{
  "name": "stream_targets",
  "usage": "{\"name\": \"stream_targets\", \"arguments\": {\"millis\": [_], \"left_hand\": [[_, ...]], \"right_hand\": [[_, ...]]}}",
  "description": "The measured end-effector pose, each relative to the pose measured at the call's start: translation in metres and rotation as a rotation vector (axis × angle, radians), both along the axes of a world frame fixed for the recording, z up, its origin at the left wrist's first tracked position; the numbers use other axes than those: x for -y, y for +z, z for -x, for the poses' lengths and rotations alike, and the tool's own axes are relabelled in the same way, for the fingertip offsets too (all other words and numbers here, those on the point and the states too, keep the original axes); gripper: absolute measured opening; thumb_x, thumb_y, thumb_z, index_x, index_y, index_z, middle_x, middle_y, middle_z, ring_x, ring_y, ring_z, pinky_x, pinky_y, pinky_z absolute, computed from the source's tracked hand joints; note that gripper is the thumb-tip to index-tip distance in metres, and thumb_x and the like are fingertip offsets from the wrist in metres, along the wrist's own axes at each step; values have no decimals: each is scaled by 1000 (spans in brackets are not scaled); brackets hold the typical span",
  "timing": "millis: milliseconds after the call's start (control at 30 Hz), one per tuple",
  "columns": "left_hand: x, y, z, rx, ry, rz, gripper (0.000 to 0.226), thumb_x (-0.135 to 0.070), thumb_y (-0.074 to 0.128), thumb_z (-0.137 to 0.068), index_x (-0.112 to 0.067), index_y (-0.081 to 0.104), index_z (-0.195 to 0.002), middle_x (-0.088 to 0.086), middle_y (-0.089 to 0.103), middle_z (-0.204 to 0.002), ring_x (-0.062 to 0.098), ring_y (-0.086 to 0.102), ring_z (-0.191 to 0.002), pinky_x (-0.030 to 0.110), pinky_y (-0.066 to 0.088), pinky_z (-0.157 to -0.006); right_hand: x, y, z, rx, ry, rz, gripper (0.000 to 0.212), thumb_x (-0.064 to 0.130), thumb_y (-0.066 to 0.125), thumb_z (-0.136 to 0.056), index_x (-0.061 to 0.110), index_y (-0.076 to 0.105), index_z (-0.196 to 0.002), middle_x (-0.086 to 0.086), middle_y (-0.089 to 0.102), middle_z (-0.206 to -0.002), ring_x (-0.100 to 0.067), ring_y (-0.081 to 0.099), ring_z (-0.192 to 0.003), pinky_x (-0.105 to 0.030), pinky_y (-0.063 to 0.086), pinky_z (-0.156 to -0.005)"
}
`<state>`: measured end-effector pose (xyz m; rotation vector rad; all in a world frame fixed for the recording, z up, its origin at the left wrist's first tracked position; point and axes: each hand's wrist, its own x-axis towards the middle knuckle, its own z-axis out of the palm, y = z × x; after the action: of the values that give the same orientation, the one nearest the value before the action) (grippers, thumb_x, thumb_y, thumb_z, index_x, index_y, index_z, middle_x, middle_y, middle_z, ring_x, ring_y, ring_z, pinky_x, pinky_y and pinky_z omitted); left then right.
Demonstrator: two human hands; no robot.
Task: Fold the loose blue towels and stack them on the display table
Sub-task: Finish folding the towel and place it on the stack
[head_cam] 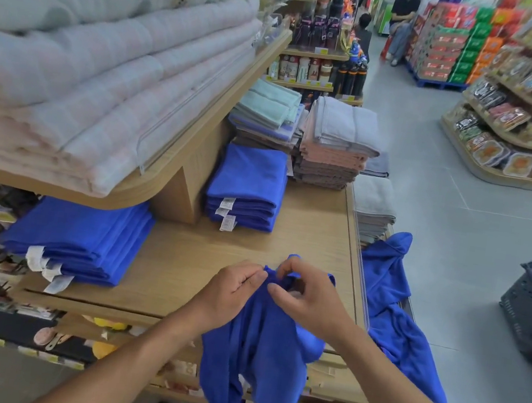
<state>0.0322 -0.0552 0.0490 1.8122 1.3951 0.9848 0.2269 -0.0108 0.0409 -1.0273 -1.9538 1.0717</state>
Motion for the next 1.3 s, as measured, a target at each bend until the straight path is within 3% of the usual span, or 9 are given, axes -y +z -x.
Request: {"name": "stream_targets", "arguments": {"millis": [100, 233, 367, 533, 700, 867, 1067, 1200, 1300], "left_hand": [[-15, 42, -1, -88, 27, -166, 35, -29, 48, -107, -17, 50, -74, -8, 45, -73, 12, 46, -69, 25, 39, -66], [-35, 111, -9, -116, 100, -355, 21, -27, 54, -104, -26, 59, -83, -14, 58, -75, 10, 57, -73, 18, 39, -68], [-52, 180, -17, -162, 78, -432, 28, -37, 46, -104, -22, 61, -87, -3, 60, -75, 17, 58, -70, 31, 44, -65], [-73, 251, -24, -201, 98, -547, 28, -31, 43, -108, -23, 55, -84, -8, 51, -66, 7, 49, -62, 23, 37, -60], [-94, 311, -22, -46, 175, -585, 29, -23, 44, -108, -7, 57, -87, -9, 42, -63, 1, 40, -54, 16, 33, -55], [-110, 362, -13, -72, 253, -663, 28, -22, 45, -107, -4, 63, -95, 2, 54, -75, 3, 45, -65, 12, 34, -59], [-123, 393, 10, -3, 374, -692, 33, -21, 44, -107, 6, 61, -97, 11, 51, -80, 16, 43, -70, 26, 33, -61], [-125, 393, 18, 12, 386, -696, 31, -21, 44, -107, 3, 61, -97, 2, 47, -74, 8, 39, -63, 17, 31, -57], [-126, 392, 20, 38, 378, -691, 29, -22, 44, -107, -2, 59, -92, -1, 43, -71, 4, 36, -58, 19, 30, -55]], "right_hand": [[-8, 48, -2, 154, -75, -222, 19, 43, 69, -75, 39, 51, -81, 19, 60, -70, -7, 54, -57, -29, 45, -57], [-22, 108, -5, 172, -114, -384, 18, 41, 68, -75, 37, 51, -70, 9, 59, -71, -13, 57, -66, -37, 50, -61], [-39, 165, -11, 167, -79, -418, 16, 45, 62, -75, 39, 51, -64, 15, 52, -62, -7, 47, -56, -29, 39, -54], [-59, 233, -19, 92, 114, -278, 13, 42, 71, -77, 29, 71, -75, 14, 59, -61, 0, 49, -55, -17, 38, -52], [-72, 265, -28, 135, 102, -195, 16, 42, 80, -78, 26, 78, -78, 1, 68, -105, -15, 67, -98, -38, 56, -87], [-76, 271, -45, 150, 110, -84, 47, 39, 77, -85, -6, 66, -87, -12, 53, -70, -15, 50, -61, -26, 38, -57], [-75, 264, -74, 355, 114, -153, 46, 33, 75, -93, 28, 57, -50, 9, 52, -62, -3, 48, -54, -19, 38, -54], [-70, 258, -92, 268, 105, -219, 15, 29, 70, -96, 25, 81, -87, 5, 70, -97, -13, 68, -90, -30, 57, -79], [-67, 250, -99, 199, 124, -269, 16, 21, 69, -96, 30, 80, -88, 16, 66, -97, -10, 67, -92, -24, 55, -80]]}}
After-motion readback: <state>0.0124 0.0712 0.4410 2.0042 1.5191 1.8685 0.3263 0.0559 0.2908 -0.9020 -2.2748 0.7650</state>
